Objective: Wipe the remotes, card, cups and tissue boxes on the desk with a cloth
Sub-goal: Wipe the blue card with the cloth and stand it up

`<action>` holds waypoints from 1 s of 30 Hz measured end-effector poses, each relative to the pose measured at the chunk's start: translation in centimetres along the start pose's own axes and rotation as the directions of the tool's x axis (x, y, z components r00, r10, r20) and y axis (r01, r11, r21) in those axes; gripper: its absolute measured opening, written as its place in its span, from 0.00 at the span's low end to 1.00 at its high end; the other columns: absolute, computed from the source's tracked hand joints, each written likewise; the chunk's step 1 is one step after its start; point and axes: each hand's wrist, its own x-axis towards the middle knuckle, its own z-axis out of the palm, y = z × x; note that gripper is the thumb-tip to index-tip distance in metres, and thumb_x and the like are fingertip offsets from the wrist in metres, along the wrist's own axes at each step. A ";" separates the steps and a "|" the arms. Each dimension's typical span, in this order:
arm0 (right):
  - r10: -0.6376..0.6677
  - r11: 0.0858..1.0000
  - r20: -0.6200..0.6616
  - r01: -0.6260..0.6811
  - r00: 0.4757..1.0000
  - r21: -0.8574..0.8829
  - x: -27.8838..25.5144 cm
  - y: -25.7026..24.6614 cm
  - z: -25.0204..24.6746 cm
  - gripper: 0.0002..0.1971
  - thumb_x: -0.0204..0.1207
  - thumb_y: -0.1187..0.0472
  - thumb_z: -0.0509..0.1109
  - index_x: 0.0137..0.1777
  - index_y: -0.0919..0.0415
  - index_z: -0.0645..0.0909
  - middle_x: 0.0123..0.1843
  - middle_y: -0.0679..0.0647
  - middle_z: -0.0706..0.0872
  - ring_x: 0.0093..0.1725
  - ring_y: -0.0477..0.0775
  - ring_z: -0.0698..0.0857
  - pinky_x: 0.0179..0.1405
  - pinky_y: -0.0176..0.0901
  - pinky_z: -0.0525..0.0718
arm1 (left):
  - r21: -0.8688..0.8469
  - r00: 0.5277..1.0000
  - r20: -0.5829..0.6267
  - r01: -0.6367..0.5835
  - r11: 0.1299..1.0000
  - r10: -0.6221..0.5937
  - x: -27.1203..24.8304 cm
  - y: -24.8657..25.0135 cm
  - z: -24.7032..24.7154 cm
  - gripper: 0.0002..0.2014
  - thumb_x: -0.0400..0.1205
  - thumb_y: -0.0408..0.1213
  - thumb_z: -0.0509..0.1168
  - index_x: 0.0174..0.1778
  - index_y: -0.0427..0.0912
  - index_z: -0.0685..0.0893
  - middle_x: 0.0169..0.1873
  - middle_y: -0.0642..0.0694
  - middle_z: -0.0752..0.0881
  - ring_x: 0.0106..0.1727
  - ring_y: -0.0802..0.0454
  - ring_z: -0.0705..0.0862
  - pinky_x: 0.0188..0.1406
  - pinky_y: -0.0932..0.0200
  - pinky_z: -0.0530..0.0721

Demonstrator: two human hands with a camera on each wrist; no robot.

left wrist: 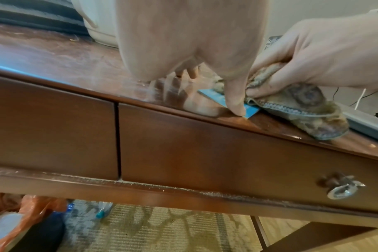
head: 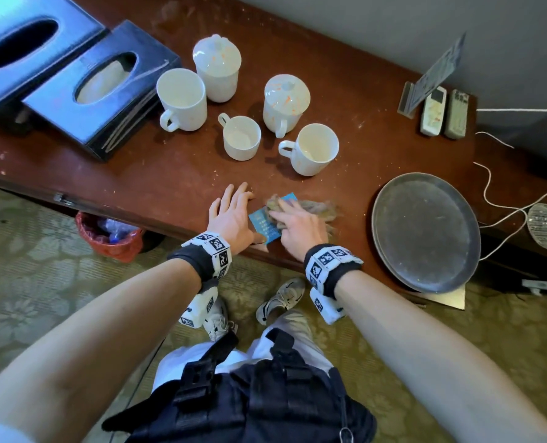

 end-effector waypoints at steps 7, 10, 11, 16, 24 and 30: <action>-0.051 0.996 0.087 0.057 0.995 -0.073 1.3 0.7 -0.5 0.30 0.77 0.68 0.63 0.76 0.41 0.74 0.85 0.40 0.62 0.85 0.47 0.58 0.74 0.53 0.74 | -0.002 1.000 -0.002 -0.007 1.000 0.007 -0.1 0.0 0.0 0.45 0.75 0.51 0.76 0.83 0.48 0.58 0.88 0.54 0.45 0.87 0.52 0.38 0.85 0.46 0.41; 0.047 0.998 0.062 -0.043 0.997 -0.055 2.6 1.2 -0.9 0.34 0.74 0.69 0.64 0.78 0.41 0.72 0.85 0.41 0.61 0.85 0.49 0.58 0.77 0.55 0.71 | 0.008 1.000 0.008 -0.001 1.000 0.001 -0.2 0.1 -0.2 0.47 0.74 0.54 0.77 0.83 0.48 0.57 0.88 0.54 0.45 0.87 0.52 0.38 0.85 0.46 0.40; 0.018 0.999 0.048 -0.016 0.999 -0.043 2.4 0.9 -0.7 0.32 0.75 0.69 0.63 0.77 0.42 0.74 0.85 0.42 0.63 0.85 0.49 0.59 0.76 0.55 0.72 | 0.010 1.000 0.005 -0.002 1.000 0.002 -0.2 0.1 -0.1 0.46 0.75 0.54 0.76 0.83 0.48 0.57 0.88 0.54 0.44 0.87 0.52 0.38 0.84 0.47 0.40; -0.239 0.970 -0.046 0.236 0.970 -0.061 0.1 1.1 0.4 0.26 0.72 0.72 0.68 0.67 0.50 0.85 0.79 0.48 0.75 0.80 0.54 0.71 0.59 0.55 0.85 | 0.031 1.000 0.006 -0.013 0.999 0.013 -0.1 -0.1 -0.1 0.45 0.76 0.54 0.75 0.84 0.47 0.57 0.88 0.53 0.44 0.87 0.52 0.37 0.85 0.47 0.41; 0.172 0.983 -0.045 -0.169 0.984 0.065 -0.1 4.9 -2.6 0.28 0.80 0.68 0.60 0.77 0.44 0.74 0.84 0.40 0.64 0.84 0.49 0.60 0.78 0.46 0.66 | 0.243 0.995 0.065 -0.085 0.966 0.072 0.1 0.7 -1.0 0.47 0.76 0.60 0.72 0.84 0.45 0.57 0.88 0.43 0.45 0.88 0.44 0.41 0.84 0.41 0.49; 0.270 0.945 -0.193 -0.220 0.943 0.242 -1.5 5.3 -3.9 0.26 0.81 0.67 0.61 0.75 0.44 0.77 0.82 0.44 0.70 0.82 0.52 0.67 0.78 0.45 0.65 | 0.334 0.972 0.153 -0.222 0.916 0.180 1.3 3.0 -2.0 0.36 0.78 0.49 0.73 0.78 0.39 0.67 0.86 0.37 0.52 0.87 0.40 0.45 0.83 0.40 0.53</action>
